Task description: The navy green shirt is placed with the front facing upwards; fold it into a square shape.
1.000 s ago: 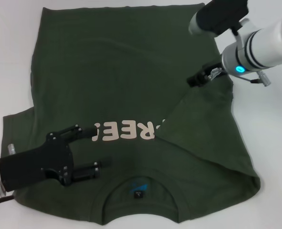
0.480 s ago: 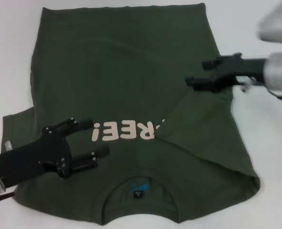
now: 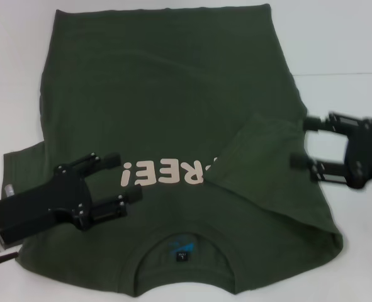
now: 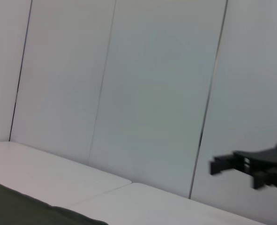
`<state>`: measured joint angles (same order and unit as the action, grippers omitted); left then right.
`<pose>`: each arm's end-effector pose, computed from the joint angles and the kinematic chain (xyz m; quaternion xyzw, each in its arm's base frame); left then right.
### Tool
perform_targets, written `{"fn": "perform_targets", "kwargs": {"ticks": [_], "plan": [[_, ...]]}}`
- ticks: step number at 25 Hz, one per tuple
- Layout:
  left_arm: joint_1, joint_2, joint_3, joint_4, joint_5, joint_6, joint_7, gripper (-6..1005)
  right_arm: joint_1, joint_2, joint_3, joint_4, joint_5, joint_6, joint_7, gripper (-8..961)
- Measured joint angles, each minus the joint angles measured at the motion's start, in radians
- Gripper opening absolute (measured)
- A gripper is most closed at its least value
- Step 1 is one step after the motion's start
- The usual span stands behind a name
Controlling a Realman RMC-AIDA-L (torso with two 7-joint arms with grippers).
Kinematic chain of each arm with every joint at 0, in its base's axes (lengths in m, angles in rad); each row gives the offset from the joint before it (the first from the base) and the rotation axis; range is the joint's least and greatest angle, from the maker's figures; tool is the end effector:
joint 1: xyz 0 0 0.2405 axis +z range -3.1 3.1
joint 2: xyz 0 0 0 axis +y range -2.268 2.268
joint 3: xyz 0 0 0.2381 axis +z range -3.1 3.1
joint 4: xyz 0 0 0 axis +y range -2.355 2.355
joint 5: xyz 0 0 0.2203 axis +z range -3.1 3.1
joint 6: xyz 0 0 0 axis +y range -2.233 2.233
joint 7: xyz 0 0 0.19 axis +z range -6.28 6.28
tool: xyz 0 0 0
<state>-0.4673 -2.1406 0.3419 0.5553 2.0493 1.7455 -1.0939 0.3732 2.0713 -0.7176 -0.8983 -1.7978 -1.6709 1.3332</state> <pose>-0.2432 0.3076 -0.0249 -0.8975 -0.1778 -0.3626 0.1770 0.2321 0.3324 0.0304 -0.9278 0.1338 0.2871 0.1972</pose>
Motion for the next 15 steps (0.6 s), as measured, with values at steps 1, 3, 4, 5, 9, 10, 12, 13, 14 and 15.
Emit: {"fn": "perform_targets", "kwargs": {"ticks": [1, 3, 4, 5, 9, 10, 12, 13, 14, 15], "plan": [[0.000, 0.001, 0.000, 0.002, 0.000, 0.000, -0.011, 821, -0.006, -0.002, 0.006, 0.006, -0.011, -0.025, -0.003, 723], [0.000, 0.002, 0.000, 0.007, 0.000, -0.001, -0.036, 821, -0.021, -0.002, 0.009, 0.004, -0.047, -0.064, -0.017, 812], [0.000, 0.003, 0.000, 0.012, 0.001, -0.003, -0.055, 821, -0.026, 0.001, 0.009, -0.002, -0.070, -0.077, -0.029, 857], [0.000, 0.003, 0.000, 0.021, 0.002, -0.006, -0.080, 821, -0.030, 0.004, 0.010, -0.010, -0.097, -0.091, -0.043, 865], [0.012, 0.001, 0.004, 0.094, 0.011, -0.014, -0.220, 820, -0.038, 0.016, 0.010, -0.034, -0.172, -0.117, -0.062, 897], [0.017, -0.001, 0.006, 0.124, 0.015, -0.015, -0.266, 820, -0.039, 0.017, 0.009, -0.035, -0.180, -0.117, -0.061, 906], [0.029, -0.004, 0.012, 0.205, 0.031, -0.015, -0.381, 820, -0.040, 0.020, 0.007, -0.035, -0.185, -0.117, -0.059, 922], [0.036, -0.006, 0.013, 0.256, 0.052, -0.014, -0.451, 820, -0.040, 0.021, 0.007, -0.035, -0.186, -0.118, -0.060, 930], [0.041, -0.007, 0.014, 0.299, 0.074, -0.011, -0.512, 820, -0.040, 0.023, 0.007, -0.033, -0.186, -0.120, -0.061, 938], [0.044, -0.008, 0.014, 0.330, 0.093, -0.008, -0.563, 820, -0.039, 0.024, 0.007, -0.032, -0.185, -0.121, -0.063, 946]]}}
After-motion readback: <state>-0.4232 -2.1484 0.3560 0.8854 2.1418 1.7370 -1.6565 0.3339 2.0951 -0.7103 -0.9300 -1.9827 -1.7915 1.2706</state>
